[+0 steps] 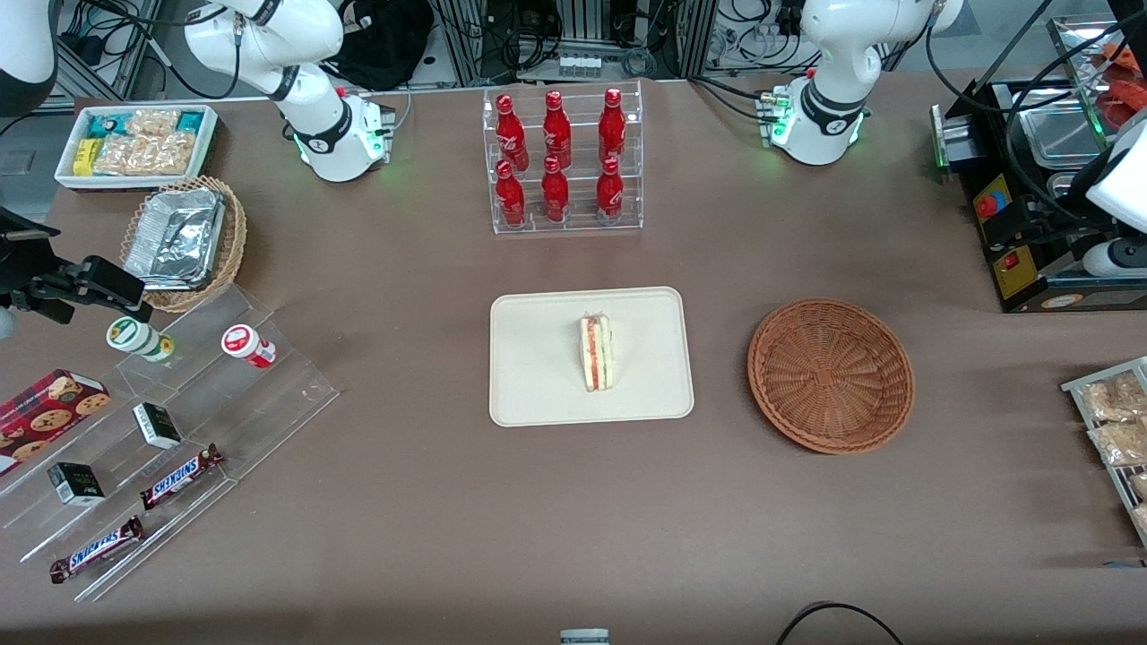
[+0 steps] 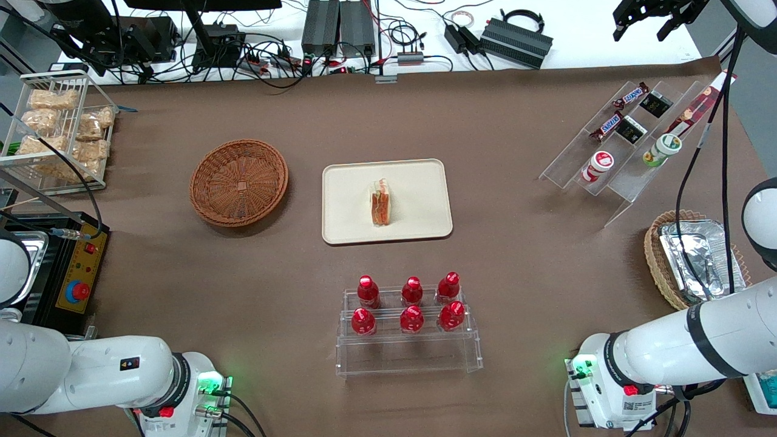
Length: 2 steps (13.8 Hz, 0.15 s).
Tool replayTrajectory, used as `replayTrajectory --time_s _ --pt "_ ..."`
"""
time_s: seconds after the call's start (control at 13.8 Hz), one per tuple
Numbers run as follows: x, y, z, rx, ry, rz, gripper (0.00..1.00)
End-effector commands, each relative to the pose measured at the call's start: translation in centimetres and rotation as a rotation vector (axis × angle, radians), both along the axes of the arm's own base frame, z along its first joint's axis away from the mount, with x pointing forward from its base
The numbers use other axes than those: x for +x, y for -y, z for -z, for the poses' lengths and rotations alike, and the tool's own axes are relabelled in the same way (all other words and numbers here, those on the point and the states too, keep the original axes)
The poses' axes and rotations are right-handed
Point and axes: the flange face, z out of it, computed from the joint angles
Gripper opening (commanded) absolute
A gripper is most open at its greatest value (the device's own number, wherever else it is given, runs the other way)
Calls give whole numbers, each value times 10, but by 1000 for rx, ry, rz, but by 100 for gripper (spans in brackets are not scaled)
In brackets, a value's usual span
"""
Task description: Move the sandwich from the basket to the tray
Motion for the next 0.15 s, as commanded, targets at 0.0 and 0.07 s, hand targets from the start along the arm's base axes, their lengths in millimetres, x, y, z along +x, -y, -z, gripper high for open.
replayTrajectory --time_s 0.0,0.07 --pt "1 6 -6 9 2 2 100" --pt "1 8 -6 9 2 -7 100"
